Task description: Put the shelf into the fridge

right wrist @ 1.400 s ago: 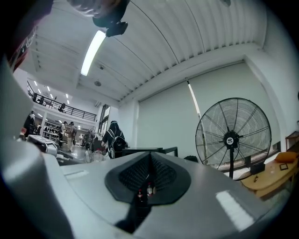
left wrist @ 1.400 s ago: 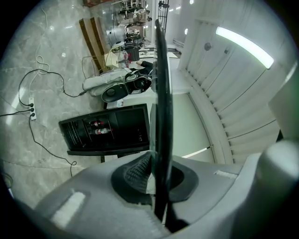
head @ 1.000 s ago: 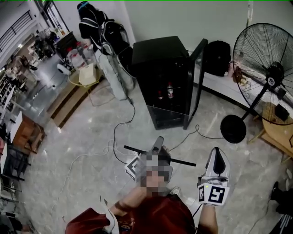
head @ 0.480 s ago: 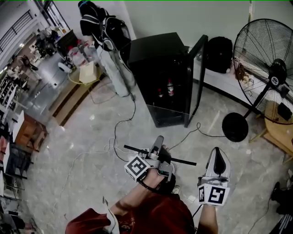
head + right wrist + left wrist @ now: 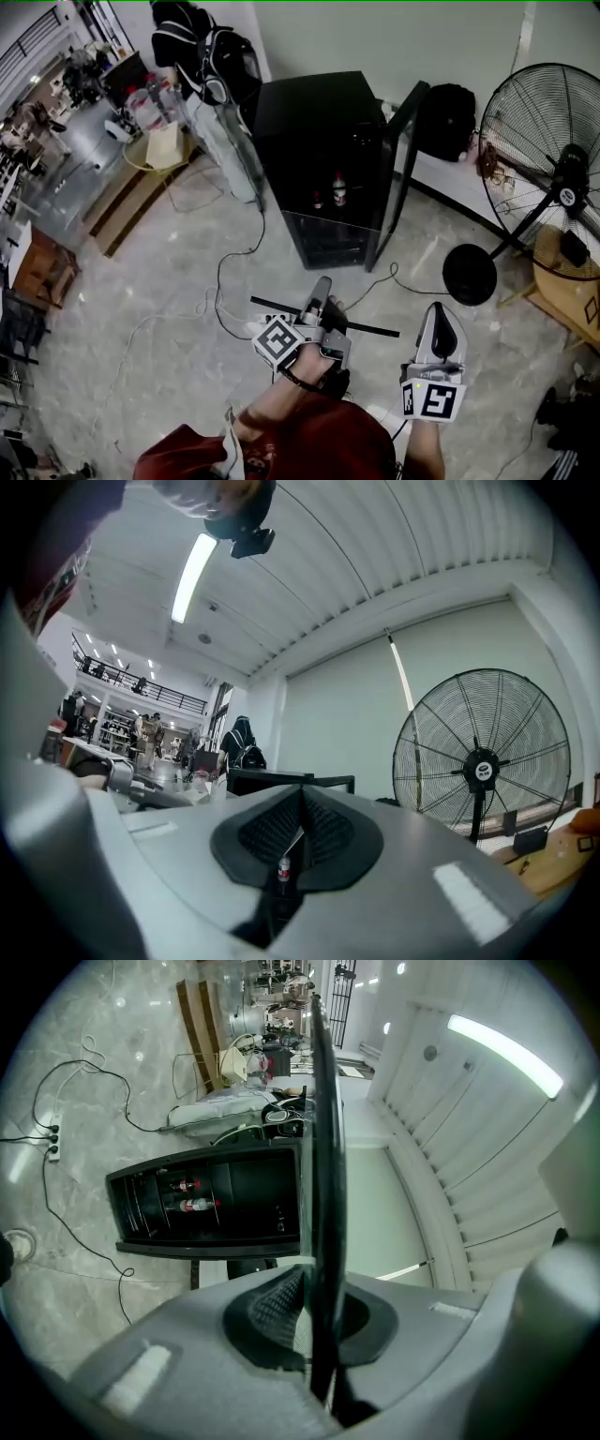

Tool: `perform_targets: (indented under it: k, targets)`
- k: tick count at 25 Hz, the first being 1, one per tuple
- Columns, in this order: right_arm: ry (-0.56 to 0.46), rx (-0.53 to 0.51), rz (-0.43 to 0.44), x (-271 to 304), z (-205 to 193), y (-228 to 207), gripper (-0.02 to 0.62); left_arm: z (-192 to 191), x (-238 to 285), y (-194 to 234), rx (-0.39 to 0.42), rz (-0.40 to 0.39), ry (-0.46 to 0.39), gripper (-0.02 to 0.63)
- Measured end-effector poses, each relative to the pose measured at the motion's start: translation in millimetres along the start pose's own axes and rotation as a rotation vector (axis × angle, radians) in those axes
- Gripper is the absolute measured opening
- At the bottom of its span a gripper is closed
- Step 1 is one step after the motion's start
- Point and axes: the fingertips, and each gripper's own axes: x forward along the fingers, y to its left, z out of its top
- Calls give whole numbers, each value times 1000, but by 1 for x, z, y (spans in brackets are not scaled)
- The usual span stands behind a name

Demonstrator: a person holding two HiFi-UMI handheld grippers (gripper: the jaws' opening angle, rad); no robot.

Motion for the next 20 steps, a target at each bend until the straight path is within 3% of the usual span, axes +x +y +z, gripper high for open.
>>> perform_targets:
  k: [8,14,20]
  targets:
    - [10,4,90,75,-1,17,0,40,49,11,-13,9,-33,12]
    - [19,-11,121,126,0,34,0,74,75,28,-28,53,-60,12]
    - [46,-52,148,168,-7,51,0,97,99,40,-53,45,-75,12]
